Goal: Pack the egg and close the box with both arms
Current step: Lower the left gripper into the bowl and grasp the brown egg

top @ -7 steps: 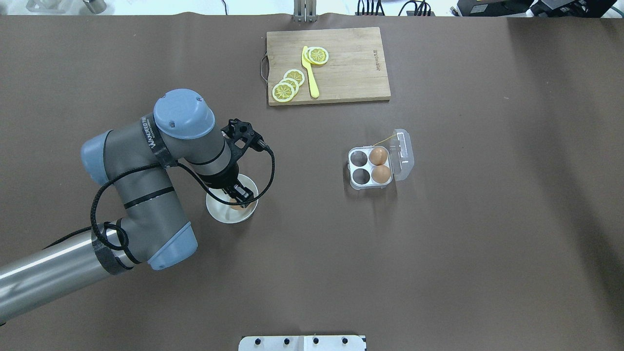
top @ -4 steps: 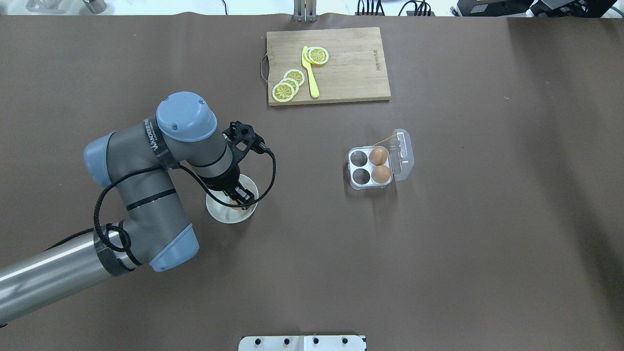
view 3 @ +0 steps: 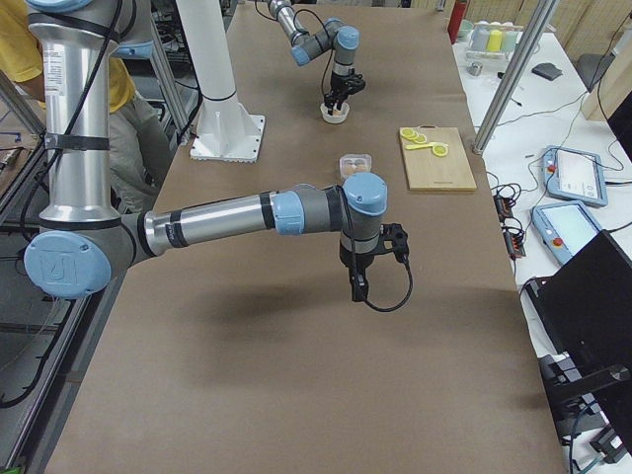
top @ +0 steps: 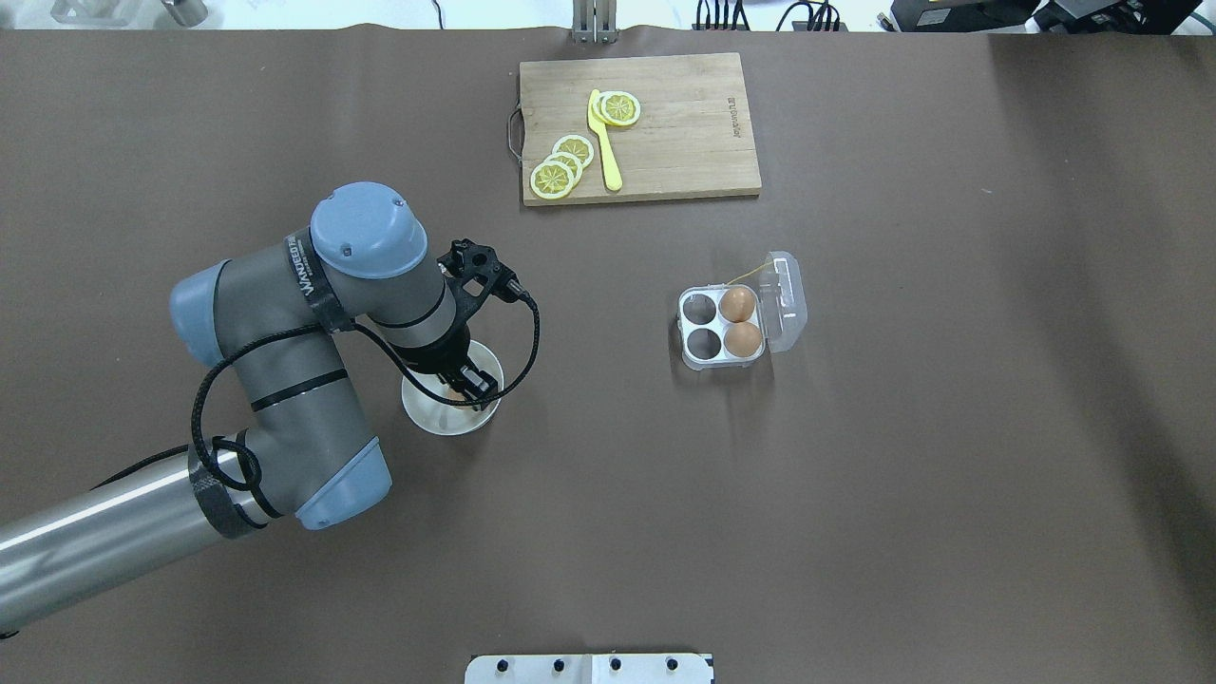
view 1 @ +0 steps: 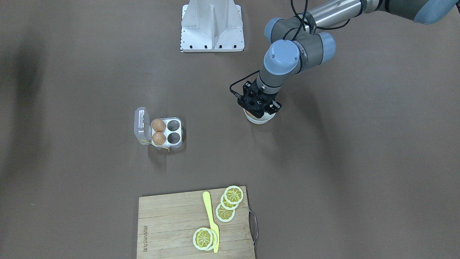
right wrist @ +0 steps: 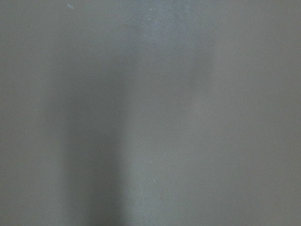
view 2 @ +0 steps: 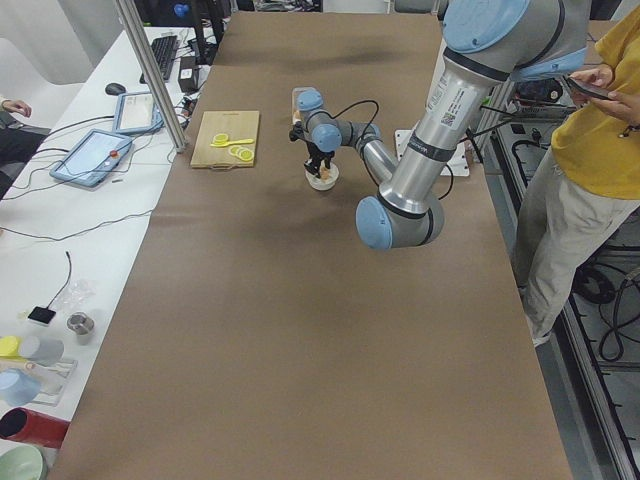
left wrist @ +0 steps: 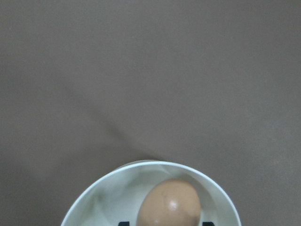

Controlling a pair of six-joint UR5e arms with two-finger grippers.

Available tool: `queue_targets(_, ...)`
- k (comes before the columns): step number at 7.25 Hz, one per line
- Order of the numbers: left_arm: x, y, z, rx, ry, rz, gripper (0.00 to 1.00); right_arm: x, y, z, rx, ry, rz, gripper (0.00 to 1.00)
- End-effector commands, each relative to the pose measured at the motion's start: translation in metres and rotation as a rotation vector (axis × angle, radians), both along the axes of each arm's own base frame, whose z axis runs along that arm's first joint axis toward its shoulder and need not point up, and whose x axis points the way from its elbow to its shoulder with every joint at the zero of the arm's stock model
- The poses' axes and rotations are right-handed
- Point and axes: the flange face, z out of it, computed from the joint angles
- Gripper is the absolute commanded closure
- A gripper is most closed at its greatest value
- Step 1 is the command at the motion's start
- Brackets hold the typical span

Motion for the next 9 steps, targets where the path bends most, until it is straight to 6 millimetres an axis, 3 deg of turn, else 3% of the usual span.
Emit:
queue_targets(1,0.011,-0.003,0.014,0.003,0.007,0.005,0.39,0.000,0.000,0.000,0.000,0.000,0.000,0.00)
queue_targets(3,0.015,-0.005,0.020,0.008,0.016,0.004,0.42,0.000,0.000,0.000,0.000,0.000,0.000,0.00)
queue_targets(4,0.014,-0.006,0.018,0.013,0.020,0.004,0.56,0.000,0.000,0.000,0.000,0.000,0.000,0.00)
queue_targets(7,0.012,-0.004,0.006,0.012,0.036,0.009,0.78,-0.001,0.000,0.000,0.000,0.000,-0.003,0.00)
queue_targets(9,-0.007,0.002,-0.018,0.030,0.066,0.003,0.79,-0.002,0.000,0.000,0.000,-0.001,-0.003,0.00)
